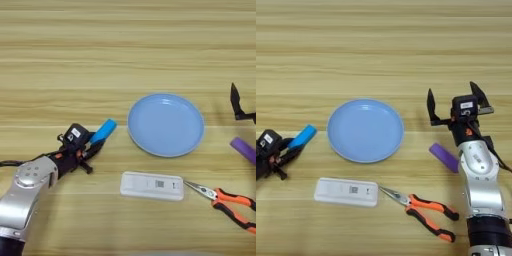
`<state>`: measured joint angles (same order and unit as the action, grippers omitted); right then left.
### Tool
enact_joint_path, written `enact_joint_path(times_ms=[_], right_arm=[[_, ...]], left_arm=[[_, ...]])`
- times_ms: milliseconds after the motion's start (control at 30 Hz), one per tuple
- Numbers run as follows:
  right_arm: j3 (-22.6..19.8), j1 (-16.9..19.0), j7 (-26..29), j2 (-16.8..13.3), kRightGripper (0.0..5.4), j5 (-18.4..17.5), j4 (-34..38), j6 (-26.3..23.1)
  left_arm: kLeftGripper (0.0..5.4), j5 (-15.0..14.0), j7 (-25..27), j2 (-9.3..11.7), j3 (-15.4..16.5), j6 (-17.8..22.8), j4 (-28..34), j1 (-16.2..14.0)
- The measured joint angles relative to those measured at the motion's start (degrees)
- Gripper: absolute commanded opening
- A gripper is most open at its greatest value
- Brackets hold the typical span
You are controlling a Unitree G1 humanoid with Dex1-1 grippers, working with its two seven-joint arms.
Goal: Move the objects on the table
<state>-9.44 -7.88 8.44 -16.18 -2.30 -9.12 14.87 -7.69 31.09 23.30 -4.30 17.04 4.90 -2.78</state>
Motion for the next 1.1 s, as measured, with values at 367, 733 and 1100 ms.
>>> enact_joint_path(times_ms=[367, 733, 1100], right_arm=[[0.02, 0.00, -0.07, 0.33, 5.40, 0.01, 0.01, 0.00], [0.07, 0.03, -0.33, 0.70, 5.40, 0.03, 0.23, 0.03], [0.90, 0.55, -0.49, 1.48, 5.40, 0.04, 2.67, -0.13]], left_arm=[[1.33, -0.58, -0.73, -0.81, 0.56, -0.10, 3.34, 1.56], [1.33, -1.55, 1.24, -2.95, -4.23, 2.53, 6.26, 8.57], [1.33, 1.13, 3.42, -6.52, -12.58, 2.31, -0.66, 14.27]])
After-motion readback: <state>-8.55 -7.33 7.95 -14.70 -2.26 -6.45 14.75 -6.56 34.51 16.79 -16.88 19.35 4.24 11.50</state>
